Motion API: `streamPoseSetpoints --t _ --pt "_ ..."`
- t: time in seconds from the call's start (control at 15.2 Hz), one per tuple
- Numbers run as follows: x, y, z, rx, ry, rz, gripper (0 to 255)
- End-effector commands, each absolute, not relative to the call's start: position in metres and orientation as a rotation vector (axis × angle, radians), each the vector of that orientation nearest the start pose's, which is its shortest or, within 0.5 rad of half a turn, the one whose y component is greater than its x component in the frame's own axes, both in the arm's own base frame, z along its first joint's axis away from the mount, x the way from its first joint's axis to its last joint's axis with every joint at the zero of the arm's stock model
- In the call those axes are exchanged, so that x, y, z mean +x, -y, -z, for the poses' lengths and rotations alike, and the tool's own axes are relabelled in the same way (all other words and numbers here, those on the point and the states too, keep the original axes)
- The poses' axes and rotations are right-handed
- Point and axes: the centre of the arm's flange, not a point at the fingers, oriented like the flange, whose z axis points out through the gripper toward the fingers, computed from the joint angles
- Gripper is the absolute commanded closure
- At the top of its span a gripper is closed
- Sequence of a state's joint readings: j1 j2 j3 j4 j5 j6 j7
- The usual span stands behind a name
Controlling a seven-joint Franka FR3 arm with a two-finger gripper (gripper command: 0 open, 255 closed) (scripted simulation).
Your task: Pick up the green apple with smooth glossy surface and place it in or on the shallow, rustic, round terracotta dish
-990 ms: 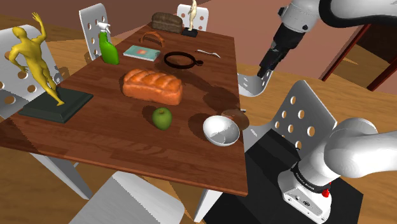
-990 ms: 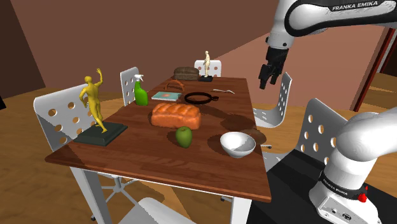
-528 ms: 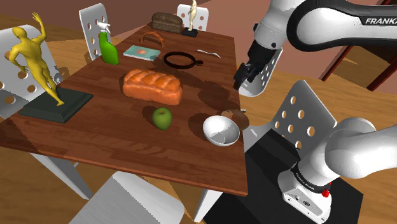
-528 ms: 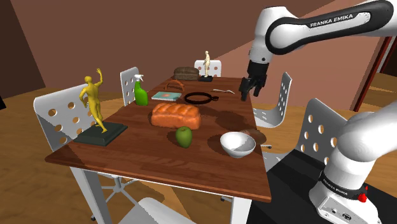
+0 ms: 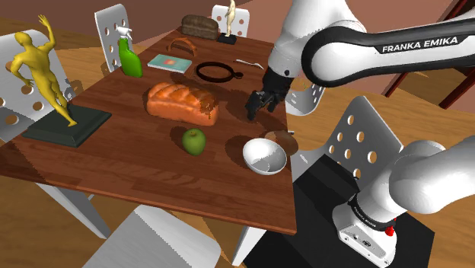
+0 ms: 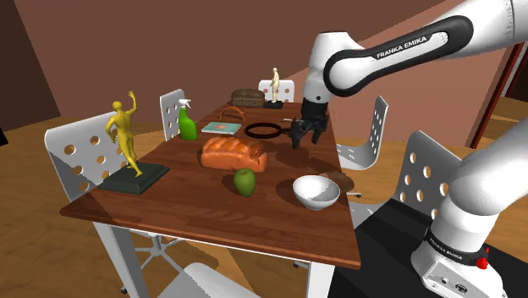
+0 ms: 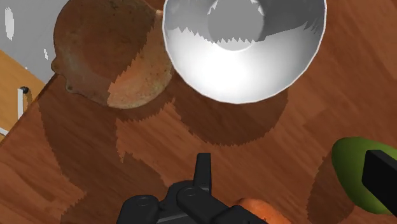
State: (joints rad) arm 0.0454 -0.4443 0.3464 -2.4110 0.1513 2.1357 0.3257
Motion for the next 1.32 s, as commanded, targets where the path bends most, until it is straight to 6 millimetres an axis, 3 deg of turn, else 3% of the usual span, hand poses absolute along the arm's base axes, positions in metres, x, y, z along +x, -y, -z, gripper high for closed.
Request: streamPoseSetpoints --t 0.0,0.86,1.25 --pt "0.404 -0.202 -0.468 -3.083 -0.062 0.233 0" --pt "0.481 -0.328 -0.396 -3.017 -0.185 0.267 0" --pt "0.488 -0.334 -0.368 -3.015 -0.189 0.268 0"
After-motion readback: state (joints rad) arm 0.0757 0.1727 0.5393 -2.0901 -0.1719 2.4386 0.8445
